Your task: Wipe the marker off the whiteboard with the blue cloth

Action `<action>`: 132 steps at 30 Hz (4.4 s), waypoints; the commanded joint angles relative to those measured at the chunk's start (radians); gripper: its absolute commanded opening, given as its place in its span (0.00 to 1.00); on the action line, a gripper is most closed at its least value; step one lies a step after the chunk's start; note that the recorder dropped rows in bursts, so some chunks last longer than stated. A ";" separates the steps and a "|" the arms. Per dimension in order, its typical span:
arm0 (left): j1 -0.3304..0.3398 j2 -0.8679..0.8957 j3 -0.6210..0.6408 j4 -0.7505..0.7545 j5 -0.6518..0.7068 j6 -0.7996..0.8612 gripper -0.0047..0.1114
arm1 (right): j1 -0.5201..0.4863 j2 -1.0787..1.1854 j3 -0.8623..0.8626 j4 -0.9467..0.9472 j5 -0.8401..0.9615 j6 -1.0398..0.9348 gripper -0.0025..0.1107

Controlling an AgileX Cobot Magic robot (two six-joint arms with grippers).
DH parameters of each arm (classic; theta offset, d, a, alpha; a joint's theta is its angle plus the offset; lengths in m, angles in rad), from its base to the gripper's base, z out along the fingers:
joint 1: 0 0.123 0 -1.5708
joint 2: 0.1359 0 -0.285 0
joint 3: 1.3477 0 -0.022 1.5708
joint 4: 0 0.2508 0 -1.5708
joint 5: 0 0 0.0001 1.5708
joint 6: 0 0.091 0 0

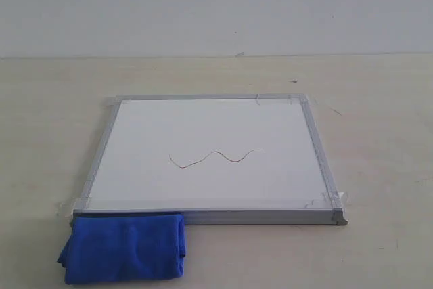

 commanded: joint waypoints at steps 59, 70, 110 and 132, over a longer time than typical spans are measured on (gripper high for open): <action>0.001 -0.003 0.003 -0.003 -0.007 -0.005 0.08 | 0.149 0.331 -0.690 0.043 -0.123 -0.136 0.02; 0.001 -0.003 0.003 -0.003 -0.007 -0.005 0.08 | 0.562 0.979 -0.907 0.136 0.084 -0.626 0.07; 0.001 -0.003 0.003 -0.003 -0.007 -0.005 0.08 | 0.760 1.798 -1.148 0.569 0.217 -1.119 0.59; 0.001 -0.003 0.003 -0.003 -0.007 -0.005 0.08 | 0.760 1.959 -1.179 0.578 -0.044 -1.190 0.70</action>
